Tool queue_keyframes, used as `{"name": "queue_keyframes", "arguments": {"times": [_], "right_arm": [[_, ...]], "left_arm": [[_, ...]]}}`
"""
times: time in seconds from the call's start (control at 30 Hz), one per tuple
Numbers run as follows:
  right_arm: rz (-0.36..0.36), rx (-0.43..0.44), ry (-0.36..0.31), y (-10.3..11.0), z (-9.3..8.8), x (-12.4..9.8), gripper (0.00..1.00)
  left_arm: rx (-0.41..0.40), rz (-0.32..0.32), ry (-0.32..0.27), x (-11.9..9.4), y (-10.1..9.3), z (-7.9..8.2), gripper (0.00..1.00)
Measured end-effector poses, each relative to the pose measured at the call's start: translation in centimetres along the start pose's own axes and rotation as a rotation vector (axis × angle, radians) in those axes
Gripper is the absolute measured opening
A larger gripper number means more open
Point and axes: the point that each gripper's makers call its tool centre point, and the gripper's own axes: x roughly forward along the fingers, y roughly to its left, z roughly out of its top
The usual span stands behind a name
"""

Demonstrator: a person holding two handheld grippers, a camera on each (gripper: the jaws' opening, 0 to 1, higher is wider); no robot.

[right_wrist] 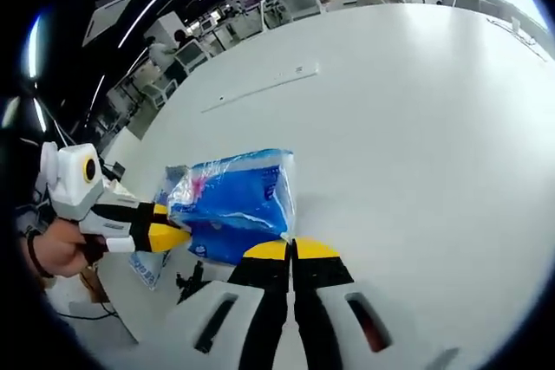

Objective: Arrange the tabletop items into an orderly group along one side of the table until the central work area is clear of visible clutter.

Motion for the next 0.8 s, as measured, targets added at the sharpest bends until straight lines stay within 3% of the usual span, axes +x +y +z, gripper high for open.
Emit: {"name": "queue_keyframes", "arguments": {"times": [0.47,0.57,0.8], "right_arm": [[-0.001,-0.019,0.018,0.0,-0.1,0.6,0.00],[-0.008,-0.023,0.023,-0.4,0.0,0.7,0.00],[-0.022,-0.066,0.041,-1.3,-0.3,0.7,0.00]], "left_arm": [[-0.022,0.026,0.016,-0.1,0.9,-0.5,0.18],[-0.054,0.005,0.018,0.0,0.9,-0.7,0.20],[-0.048,0.003,0.004,-0.1,0.9,-0.8,0.24]]}}
